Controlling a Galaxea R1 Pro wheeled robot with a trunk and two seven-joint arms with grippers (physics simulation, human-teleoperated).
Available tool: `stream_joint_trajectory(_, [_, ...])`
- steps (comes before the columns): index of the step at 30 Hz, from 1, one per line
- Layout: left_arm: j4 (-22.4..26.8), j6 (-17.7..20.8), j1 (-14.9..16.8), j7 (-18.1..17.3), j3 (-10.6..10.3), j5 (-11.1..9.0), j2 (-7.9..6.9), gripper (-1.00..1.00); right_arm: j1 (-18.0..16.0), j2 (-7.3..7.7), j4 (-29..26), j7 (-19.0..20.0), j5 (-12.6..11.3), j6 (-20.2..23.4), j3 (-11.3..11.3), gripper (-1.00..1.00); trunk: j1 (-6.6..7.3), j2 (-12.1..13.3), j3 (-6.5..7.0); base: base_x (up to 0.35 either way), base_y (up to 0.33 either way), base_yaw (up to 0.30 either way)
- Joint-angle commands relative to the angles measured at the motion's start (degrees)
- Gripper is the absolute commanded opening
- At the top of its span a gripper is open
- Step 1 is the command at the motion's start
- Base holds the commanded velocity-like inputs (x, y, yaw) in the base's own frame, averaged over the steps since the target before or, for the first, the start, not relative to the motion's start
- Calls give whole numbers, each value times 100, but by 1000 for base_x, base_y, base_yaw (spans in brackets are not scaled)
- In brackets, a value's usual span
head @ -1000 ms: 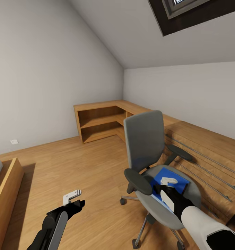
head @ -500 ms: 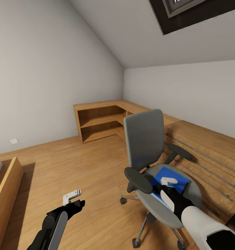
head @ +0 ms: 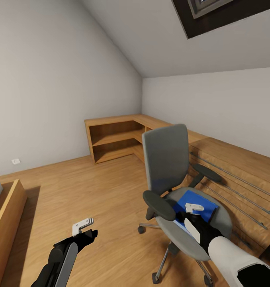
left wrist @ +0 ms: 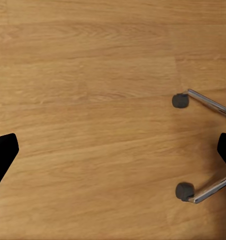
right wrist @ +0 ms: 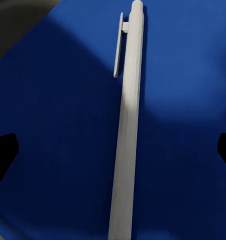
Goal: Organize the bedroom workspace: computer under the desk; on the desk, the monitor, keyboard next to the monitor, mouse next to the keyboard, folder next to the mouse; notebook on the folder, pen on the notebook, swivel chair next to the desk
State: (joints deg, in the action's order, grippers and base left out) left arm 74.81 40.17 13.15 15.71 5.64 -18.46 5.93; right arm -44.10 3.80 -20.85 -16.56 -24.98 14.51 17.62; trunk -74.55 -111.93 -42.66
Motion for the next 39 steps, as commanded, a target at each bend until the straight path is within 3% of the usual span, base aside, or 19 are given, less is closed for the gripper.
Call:
stream_joint_trajectory(1, [7, 23, 3, 42, 7, -61, 4, 100, -2, 7, -12, -40, -42, 34, 48, 100, 1, -3, -6, 0, 0, 0])
stream_joint_trajectory(16, [7, 26, 3, 38, 7, -61, 4, 100, -2, 7, -11, -35, -42, 39, 48, 100, 1, -3, -6, 0, 0, 0])
stream_joint_trajectory(17, [7, 26, 3, 38, 7, -61, 4, 100, -2, 7, -11, -37, -42, 44, 48, -100, 1, -3, -6, 0, 0, 0])
stream_joint_trajectory(39, [7, 36, 2, 37, 7, -63, 4, 100, -3, 7, -15, -31, -41, 34, 48, -100, 1, -3, -6, 0, 0, 0])
